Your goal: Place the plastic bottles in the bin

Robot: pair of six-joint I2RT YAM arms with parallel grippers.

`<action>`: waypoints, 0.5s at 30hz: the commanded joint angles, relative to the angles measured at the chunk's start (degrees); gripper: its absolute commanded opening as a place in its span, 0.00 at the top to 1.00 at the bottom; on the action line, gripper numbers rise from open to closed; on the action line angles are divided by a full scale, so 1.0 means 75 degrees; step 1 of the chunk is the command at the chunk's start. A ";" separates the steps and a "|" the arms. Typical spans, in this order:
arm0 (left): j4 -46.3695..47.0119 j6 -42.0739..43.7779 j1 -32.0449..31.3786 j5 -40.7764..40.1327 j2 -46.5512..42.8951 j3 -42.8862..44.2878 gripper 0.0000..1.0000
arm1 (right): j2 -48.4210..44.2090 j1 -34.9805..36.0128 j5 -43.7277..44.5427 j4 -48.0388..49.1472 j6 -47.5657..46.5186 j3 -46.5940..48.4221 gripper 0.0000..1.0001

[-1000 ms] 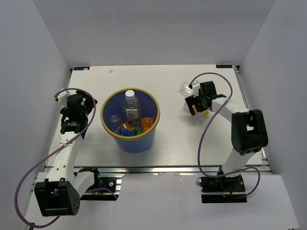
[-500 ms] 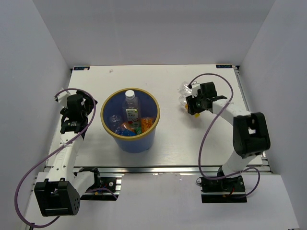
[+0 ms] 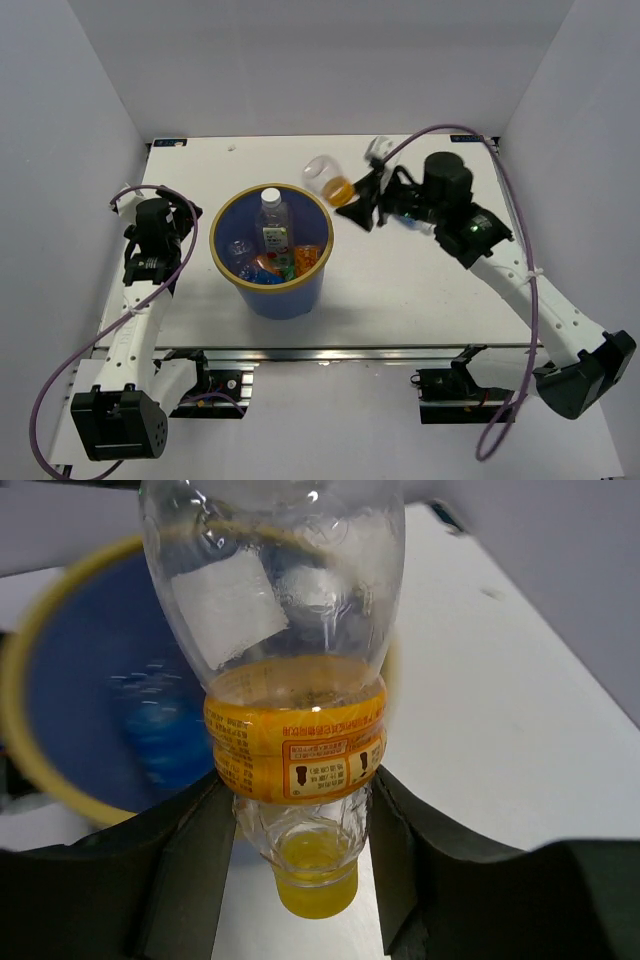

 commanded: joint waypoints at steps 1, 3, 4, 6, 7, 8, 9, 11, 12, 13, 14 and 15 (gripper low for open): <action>-0.0084 -0.0084 0.0032 0.0115 -0.0212 0.0283 0.02 | 0.0163 0.1248 -0.0612 0.0014 -0.0184 0.0472 0.64; -0.0155 -0.0084 0.0021 0.0126 -0.0258 0.0306 0.02 | 0.0524 0.1660 -0.0682 -0.0300 -0.0242 0.0975 0.55; -0.0155 -0.0096 0.0020 0.0126 -0.0282 0.0306 0.02 | 0.0655 0.1802 -0.0601 -0.0407 -0.0405 0.1129 0.52; -0.0143 -0.0096 0.0020 0.0150 -0.0329 0.0283 0.02 | 0.1075 0.2153 -0.0228 -0.0699 -0.0605 0.1387 0.39; -0.0143 -0.0096 0.0020 0.0138 -0.0375 0.0283 0.02 | 0.1229 0.2259 -0.0121 -0.0794 -0.0687 0.1655 0.34; -0.0155 -0.0084 0.0032 0.0115 -0.0399 0.0271 0.02 | 0.1358 0.2330 -0.0027 -0.0888 -0.0746 0.1809 0.24; -0.0166 -0.0084 0.0021 0.0103 -0.0411 0.0271 0.02 | 0.1591 0.2366 -0.0003 -0.0993 -0.0781 0.1949 0.11; -0.0225 -0.0072 0.0020 0.0056 -0.0411 0.0283 0.02 | 0.1780 0.2389 0.0067 -0.1064 -0.0689 0.2207 0.11; -0.0237 -0.0061 0.0020 0.0033 -0.0423 0.0294 0.02 | 0.1804 0.2389 0.0242 -0.1041 -0.0653 0.2267 0.11; -0.0237 -0.0060 0.0020 0.0021 -0.0434 0.0294 0.02 | 0.1816 0.2389 0.0301 -0.1018 -0.0629 0.2302 0.11; -0.0248 -0.0060 0.0032 0.0009 -0.0434 0.0294 0.02 | 0.1793 0.2389 0.0372 -0.0936 -0.0618 0.2337 0.11; -0.0237 -0.0049 0.0021 -0.0003 -0.0434 0.0283 0.02 | 0.1758 0.2389 0.0372 -0.0877 -0.0559 0.2326 0.11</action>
